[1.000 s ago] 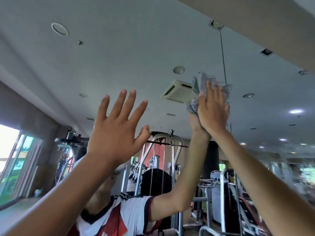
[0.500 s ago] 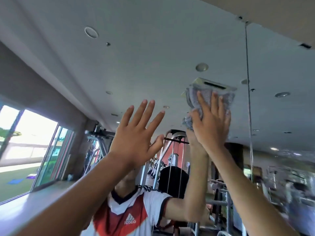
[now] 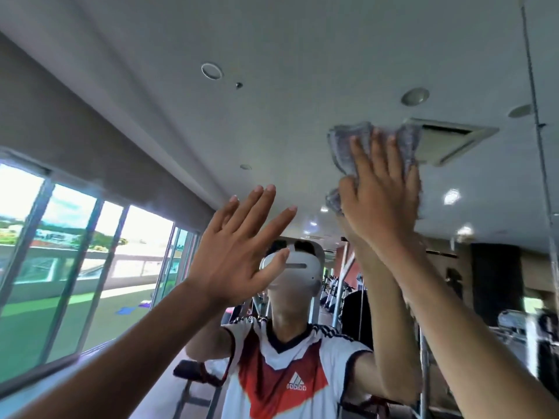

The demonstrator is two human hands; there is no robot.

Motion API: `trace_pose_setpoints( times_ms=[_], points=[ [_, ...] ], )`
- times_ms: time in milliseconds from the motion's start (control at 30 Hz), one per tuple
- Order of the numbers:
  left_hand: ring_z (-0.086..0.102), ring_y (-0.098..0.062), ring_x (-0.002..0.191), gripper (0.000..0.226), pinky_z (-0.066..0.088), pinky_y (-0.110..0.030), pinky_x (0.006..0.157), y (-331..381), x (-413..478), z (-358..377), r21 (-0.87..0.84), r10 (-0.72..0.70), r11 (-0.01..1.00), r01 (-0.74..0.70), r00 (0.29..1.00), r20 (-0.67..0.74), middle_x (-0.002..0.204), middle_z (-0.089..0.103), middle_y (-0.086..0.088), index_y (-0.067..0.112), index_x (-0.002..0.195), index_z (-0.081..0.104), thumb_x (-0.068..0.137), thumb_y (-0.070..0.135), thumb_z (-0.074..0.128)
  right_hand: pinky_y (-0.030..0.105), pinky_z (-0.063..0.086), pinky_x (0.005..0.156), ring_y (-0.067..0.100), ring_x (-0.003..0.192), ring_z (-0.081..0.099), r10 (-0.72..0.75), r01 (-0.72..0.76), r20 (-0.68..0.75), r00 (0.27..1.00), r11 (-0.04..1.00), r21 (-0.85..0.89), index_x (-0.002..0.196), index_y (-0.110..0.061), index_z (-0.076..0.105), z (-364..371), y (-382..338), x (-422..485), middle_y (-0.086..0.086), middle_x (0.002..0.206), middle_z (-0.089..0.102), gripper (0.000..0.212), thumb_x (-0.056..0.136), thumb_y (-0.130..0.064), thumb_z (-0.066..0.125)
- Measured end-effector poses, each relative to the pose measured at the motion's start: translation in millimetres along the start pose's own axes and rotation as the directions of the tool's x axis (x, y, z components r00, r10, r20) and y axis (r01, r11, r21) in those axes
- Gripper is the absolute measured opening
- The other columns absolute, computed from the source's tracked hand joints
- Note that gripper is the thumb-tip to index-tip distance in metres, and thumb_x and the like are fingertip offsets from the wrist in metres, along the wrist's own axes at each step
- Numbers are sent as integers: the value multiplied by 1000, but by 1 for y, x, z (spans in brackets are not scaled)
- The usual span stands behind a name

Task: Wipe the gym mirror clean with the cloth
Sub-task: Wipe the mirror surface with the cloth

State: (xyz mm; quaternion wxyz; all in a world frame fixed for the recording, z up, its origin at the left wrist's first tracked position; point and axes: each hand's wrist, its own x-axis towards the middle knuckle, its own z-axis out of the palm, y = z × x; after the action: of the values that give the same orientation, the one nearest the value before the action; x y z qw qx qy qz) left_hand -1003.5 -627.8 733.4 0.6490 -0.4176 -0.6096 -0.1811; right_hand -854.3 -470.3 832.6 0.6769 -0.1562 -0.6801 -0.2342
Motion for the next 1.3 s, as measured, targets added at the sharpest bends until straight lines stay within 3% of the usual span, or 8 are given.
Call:
trace_pose_setpoints(
  times_ms=[167,433,667,833,967,1067,1167,1300],
  points=[
    [20,-23,153,64,19,-43,119,-10,-1,2,2,65,998,-65,998,-9,165,22,-10,27,157,33,98,55,31,46,7,123,14,151,19,-499,506,149,854,862,-12,155,-28,30,-6,22,-58,-3,163,20,63,93,-39,36],
    [31,-26,149,66,30,-45,110,-50,-5,-7,30,111,993,-111,993,-26,161,33,-9,25,151,45,96,59,35,47,9,120,23,153,11,125,-124,7,992,991,-53,157,-26,24,2,-28,27,2,165,17,74,88,-47,10],
    [34,-26,148,72,30,-52,111,-125,-38,-25,49,34,998,-35,999,17,162,33,-7,23,154,39,94,62,32,45,10,122,15,151,19,-401,408,133,906,912,-27,155,-27,30,7,-56,-43,-1,162,24,62,94,-39,31],
    [17,-20,154,76,18,-54,120,-153,-56,-23,-2,-189,982,189,982,2,165,24,0,27,157,30,93,68,26,47,25,113,24,148,28,-152,168,128,980,977,-129,154,-24,30,-6,-30,-14,5,161,29,67,91,-47,25],
    [6,-15,155,78,13,-51,123,-155,-59,-21,-42,-221,975,220,975,-35,168,14,-1,25,159,26,94,68,20,58,4,119,28,153,4,44,-35,105,993,996,-88,158,-35,15,12,-103,31,9,167,8,75,86,-55,6],
    [9,-16,155,77,11,-45,123,-156,-60,-21,-82,-253,965,248,966,-59,167,17,-3,21,158,30,95,65,23,58,-5,119,24,153,-6,-113,122,157,981,991,-53,157,-39,4,26,-161,15,5,167,-4,64,95,-53,15],
    [13,-17,155,76,12,-39,121,-172,-67,-25,-55,-175,983,173,984,-34,166,20,-3,22,158,29,95,64,25,56,7,121,20,152,13,-422,428,145,895,904,-12,156,-32,21,31,-172,-32,4,165,16,62,97,-47,29],
    [5,-13,155,78,12,-40,120,-241,-108,-36,-27,-289,957,289,957,-12,168,13,1,29,160,22,92,68,25,53,8,122,18,152,14,-390,396,155,908,918,-9,155,-30,21,24,-124,-31,-1,164,18,61,98,-47,28]
  ],
)
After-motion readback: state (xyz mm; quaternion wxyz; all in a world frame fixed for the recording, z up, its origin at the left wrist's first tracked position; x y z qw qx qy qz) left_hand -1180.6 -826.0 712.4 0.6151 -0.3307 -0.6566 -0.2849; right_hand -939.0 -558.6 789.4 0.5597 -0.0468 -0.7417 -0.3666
